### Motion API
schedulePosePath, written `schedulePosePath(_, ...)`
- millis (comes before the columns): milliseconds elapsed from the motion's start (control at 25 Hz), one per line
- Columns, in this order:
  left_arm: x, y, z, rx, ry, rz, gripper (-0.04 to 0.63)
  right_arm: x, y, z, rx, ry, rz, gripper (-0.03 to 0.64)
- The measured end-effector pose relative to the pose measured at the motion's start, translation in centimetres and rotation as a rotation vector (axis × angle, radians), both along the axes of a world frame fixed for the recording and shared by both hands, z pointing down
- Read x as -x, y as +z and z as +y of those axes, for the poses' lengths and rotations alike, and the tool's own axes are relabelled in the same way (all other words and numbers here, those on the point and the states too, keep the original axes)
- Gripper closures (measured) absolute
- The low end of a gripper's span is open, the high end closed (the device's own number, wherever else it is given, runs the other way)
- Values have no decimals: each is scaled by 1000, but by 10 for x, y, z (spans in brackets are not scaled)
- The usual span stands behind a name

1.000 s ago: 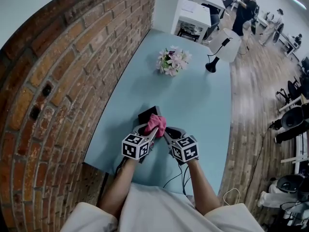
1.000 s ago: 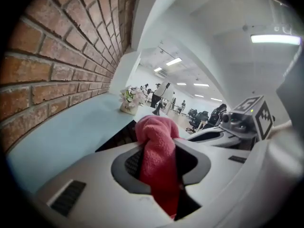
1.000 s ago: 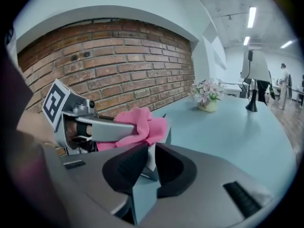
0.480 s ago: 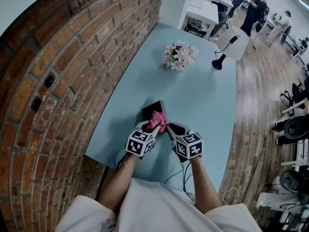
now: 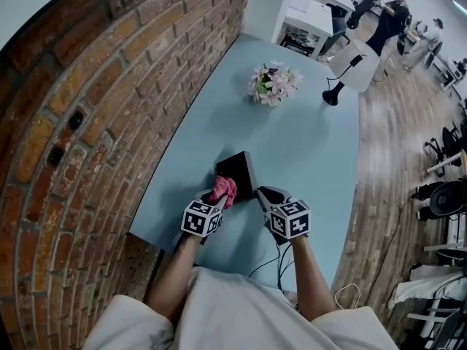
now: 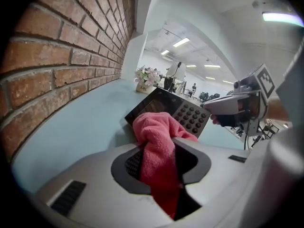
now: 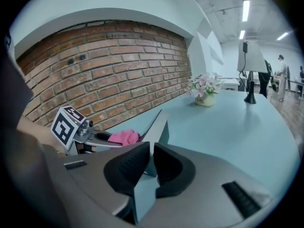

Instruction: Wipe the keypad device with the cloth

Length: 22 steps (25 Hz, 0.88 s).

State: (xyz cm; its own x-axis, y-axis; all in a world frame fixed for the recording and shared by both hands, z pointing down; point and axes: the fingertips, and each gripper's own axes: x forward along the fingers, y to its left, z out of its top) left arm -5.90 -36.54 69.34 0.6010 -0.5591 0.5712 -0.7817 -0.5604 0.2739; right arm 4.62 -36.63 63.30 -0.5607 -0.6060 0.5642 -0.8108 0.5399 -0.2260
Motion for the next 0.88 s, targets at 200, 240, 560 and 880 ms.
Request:
schedulePosePath(200, 5, 5, 1, 20, 4, -1, 454, 0, 0, 0, 9, 7, -11, 588)
schedulePosePath(240, 7, 7, 1, 29, 2, -3, 454, 0, 1, 0, 9, 9, -12, 588)
schedulePosePath(560, 24, 16, 3, 46, 8, -39, 456, 1, -5, 3, 14, 8, -42, 567)
schedulePosePath(880, -20, -74, -7, -105, 62, 142, 456, 7, -11, 17, -30, -52, -9, 540)
